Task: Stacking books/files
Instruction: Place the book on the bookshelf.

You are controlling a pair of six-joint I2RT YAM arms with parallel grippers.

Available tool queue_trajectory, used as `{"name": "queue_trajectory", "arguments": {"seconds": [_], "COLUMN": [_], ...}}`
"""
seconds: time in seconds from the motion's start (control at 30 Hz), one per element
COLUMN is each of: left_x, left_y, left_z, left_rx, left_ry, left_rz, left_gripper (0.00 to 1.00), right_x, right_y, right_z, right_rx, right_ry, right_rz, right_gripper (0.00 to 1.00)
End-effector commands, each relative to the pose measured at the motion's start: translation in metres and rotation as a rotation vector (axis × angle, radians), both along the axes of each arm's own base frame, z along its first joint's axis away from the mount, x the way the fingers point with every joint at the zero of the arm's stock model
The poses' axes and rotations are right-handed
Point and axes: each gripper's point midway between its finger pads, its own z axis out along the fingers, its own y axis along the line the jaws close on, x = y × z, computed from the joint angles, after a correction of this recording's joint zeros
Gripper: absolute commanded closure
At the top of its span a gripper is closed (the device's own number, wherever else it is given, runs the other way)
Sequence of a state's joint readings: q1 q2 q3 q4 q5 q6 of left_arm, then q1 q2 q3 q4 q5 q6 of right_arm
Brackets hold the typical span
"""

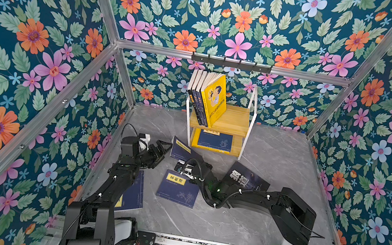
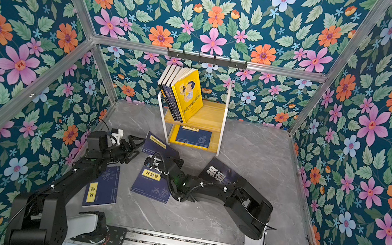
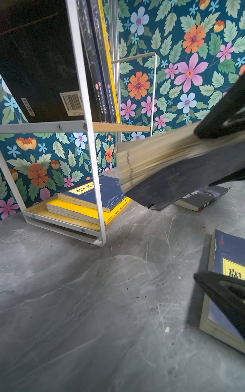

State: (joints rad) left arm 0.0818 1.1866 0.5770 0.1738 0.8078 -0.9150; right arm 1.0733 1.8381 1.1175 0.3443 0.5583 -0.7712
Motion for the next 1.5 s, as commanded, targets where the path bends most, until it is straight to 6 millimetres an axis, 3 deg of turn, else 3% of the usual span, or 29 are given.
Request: {"name": "queue_trajectory", "arguments": {"seconds": [0.0,0.33,0.5,0.67,0.9,0.97,1.2,1.33,1.47], "left_x": [0.0,0.007,0.002,-0.006,-0.018,-0.018,-0.018,-0.017,-0.016], "left_y": [0.007,0.049,0.056,0.06,0.056,0.057,0.053,0.055,0.055], "left_z": [0.006,0.025,0.033,0.026,0.014,0.013,0.013,0.014,0.014], "left_rx": [0.077,0.55,0.669,0.803,0.889,0.897,0.859,0.872,0.866], "left_ry": [-0.043,-0.232,-0.279,-0.317,-0.349,-0.341,-0.349,-0.352,-0.346], "left_rz": [-0.021,-0.056,-0.113,-0.181,-0.296,-0.299,-0.302,-0.296,-0.297], "left_gripper": [0.0,0.0,0.0,0.0,0.0,0.0,0.0,0.0,0.0], "right_x": [-0.002,-0.003,0.013,0.04,0.08,0.093,0.119,0.126,0.12], "right_y": [-0.005,-0.076,-0.1,-0.113,-0.121,-0.122,-0.117,-0.112,-0.107], "right_z": [0.023,0.048,0.058,0.059,0.06,0.051,0.048,0.026,-0.014], "right_rx": [-0.006,-0.068,-0.089,-0.11,-0.149,-0.174,-0.185,-0.197,-0.241], "right_ry": [-0.057,0.056,0.059,0.022,-0.079,-0.094,-0.152,-0.095,0.053], "right_rz": [0.022,-0.006,-0.047,-0.096,-0.166,-0.183,-0.176,-0.159,-0.122], "right_gripper": [1.0,1.0,1.0,1.0,1.0,1.0,1.0,1.0,1.0]}}
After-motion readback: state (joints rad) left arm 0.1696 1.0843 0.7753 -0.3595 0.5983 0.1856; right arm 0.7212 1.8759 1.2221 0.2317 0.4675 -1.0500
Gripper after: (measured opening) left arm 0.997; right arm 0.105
